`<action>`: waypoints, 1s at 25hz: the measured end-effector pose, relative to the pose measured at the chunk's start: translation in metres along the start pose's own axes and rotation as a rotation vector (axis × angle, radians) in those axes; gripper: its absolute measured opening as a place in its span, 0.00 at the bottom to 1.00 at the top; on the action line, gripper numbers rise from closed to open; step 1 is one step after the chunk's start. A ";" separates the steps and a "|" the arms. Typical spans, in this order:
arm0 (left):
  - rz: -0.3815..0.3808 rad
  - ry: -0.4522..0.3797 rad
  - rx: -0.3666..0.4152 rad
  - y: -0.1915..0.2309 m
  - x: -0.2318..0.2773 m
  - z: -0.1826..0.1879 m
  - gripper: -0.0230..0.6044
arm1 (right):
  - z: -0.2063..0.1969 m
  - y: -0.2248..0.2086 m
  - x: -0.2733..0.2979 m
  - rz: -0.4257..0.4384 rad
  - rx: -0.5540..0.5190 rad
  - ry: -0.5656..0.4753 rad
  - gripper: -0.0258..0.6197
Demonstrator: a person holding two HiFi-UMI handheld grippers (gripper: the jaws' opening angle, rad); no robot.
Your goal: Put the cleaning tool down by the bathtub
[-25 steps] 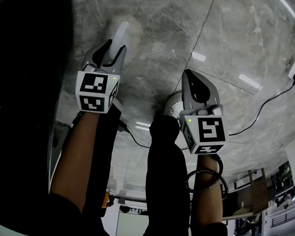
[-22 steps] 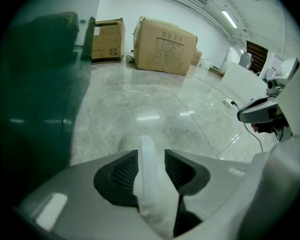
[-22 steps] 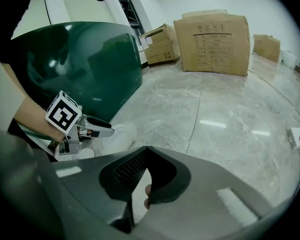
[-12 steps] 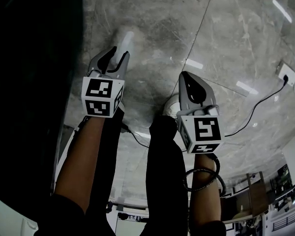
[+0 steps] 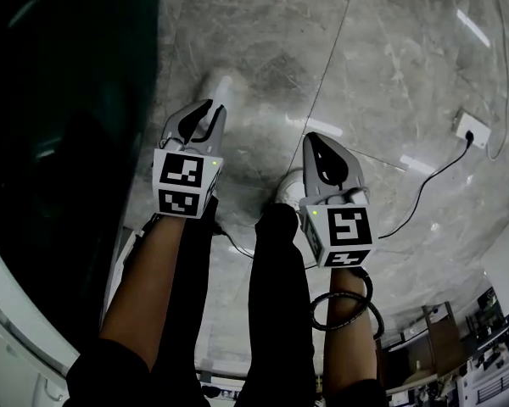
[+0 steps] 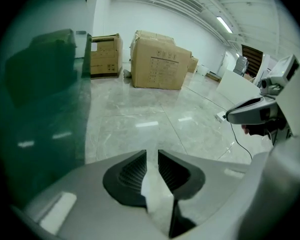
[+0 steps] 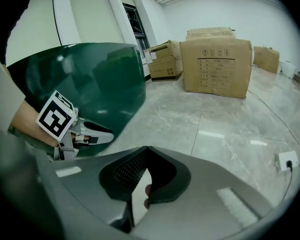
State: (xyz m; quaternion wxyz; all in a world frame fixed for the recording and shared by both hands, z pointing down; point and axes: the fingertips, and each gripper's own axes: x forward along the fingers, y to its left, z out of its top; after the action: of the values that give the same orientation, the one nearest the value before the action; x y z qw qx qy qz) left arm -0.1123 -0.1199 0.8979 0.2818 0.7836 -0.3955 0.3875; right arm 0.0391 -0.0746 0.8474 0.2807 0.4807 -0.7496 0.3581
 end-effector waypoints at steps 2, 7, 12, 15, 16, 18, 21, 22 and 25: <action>0.003 -0.014 0.002 -0.001 -0.010 0.011 0.14 | 0.010 0.002 -0.007 -0.002 -0.005 -0.008 0.08; 0.003 -0.049 0.020 -0.006 -0.031 0.040 0.10 | 0.037 0.011 -0.022 -0.001 -0.017 -0.035 0.08; 0.002 -0.084 0.037 -0.013 -0.056 0.068 0.07 | 0.060 0.021 -0.044 -0.003 -0.027 -0.050 0.08; -0.004 -0.098 0.047 -0.017 -0.069 0.081 0.06 | 0.072 0.025 -0.058 -0.014 -0.026 -0.061 0.08; -0.006 -0.101 0.049 -0.018 -0.074 0.084 0.06 | 0.075 0.025 -0.063 -0.019 -0.022 -0.065 0.08; -0.011 -0.108 0.053 -0.021 -0.083 0.091 0.06 | 0.081 0.027 -0.073 -0.030 -0.017 -0.072 0.08; -0.015 -0.122 0.062 -0.026 -0.099 0.103 0.05 | 0.090 0.031 -0.087 -0.041 -0.013 -0.080 0.08; -0.016 -0.126 0.069 -0.027 -0.104 0.107 0.04 | 0.093 0.033 -0.092 -0.044 -0.011 -0.083 0.08; -0.024 -0.133 0.093 -0.032 -0.118 0.117 0.04 | 0.104 0.037 -0.106 -0.051 -0.012 -0.096 0.08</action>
State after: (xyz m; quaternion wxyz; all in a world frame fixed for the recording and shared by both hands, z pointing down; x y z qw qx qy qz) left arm -0.0865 -0.1429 0.7324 0.2228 0.8246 -0.3853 0.3492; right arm 0.0370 -0.0927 0.6957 0.2563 0.5148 -0.7517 0.3228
